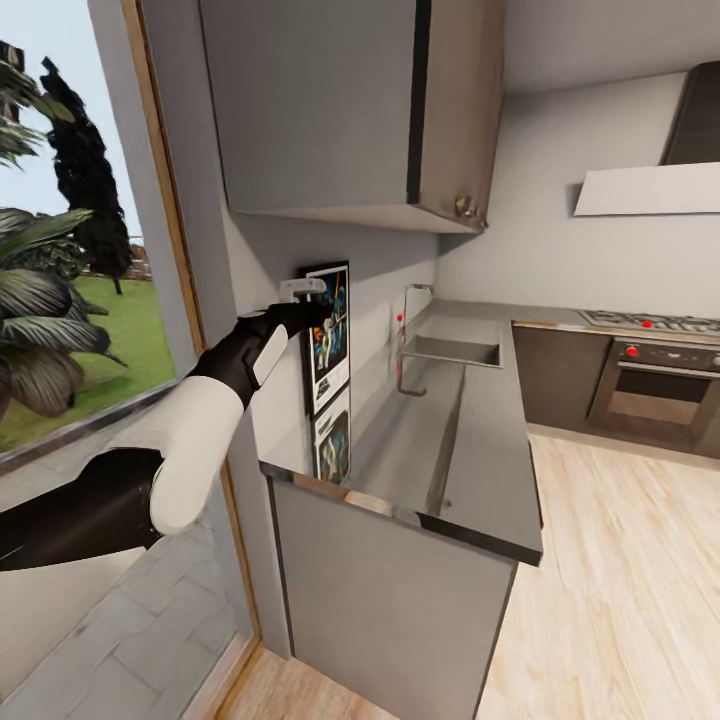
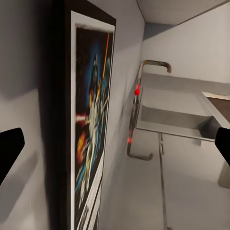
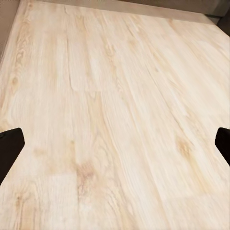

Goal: Pick up the poster from the kitchen countertop and hang it on one of the wall nails in the kitchen.

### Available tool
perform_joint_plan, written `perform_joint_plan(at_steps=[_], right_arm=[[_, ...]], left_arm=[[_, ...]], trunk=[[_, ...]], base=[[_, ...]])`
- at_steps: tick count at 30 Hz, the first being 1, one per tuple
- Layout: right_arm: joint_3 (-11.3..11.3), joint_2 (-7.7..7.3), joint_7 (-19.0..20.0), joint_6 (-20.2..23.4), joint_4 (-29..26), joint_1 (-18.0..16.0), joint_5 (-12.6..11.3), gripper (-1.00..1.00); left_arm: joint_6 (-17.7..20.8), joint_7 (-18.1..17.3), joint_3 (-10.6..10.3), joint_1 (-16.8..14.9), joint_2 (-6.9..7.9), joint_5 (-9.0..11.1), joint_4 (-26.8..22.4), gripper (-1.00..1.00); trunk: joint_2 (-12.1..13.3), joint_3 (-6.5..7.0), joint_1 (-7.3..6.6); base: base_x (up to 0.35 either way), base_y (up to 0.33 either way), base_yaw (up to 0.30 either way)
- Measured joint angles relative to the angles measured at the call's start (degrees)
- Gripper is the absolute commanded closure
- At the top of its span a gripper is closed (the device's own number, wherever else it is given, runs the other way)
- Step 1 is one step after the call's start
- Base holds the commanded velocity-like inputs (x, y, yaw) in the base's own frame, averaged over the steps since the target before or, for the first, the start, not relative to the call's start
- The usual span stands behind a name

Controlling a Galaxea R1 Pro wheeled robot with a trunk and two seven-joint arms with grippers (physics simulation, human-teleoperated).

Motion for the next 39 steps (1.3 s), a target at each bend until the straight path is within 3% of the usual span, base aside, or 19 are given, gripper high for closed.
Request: perform_joint_plan(at_steps=[15, 39], right_arm=[[0.00, 0.00, 0.01, 0.00, 0.00, 0.00, 0.00, -1.00], [0.00, 0.00, -0.07, 0.00, -0.01, 0.03, 0.00, -1.00]], left_arm=[[0.00, 0.00, 0.04, 0.00, 0.00, 0.00, 0.09, -1.00], [0.00, -0.02, 0.01, 0.00, 0.00, 0.00, 0.09, -1.00]], trunk=[[0.00, 0.00, -0.01], [0.00, 0.00, 0.01]], base=[[0.124, 0.000, 0.000], [0.035, 0.000, 0.000]])
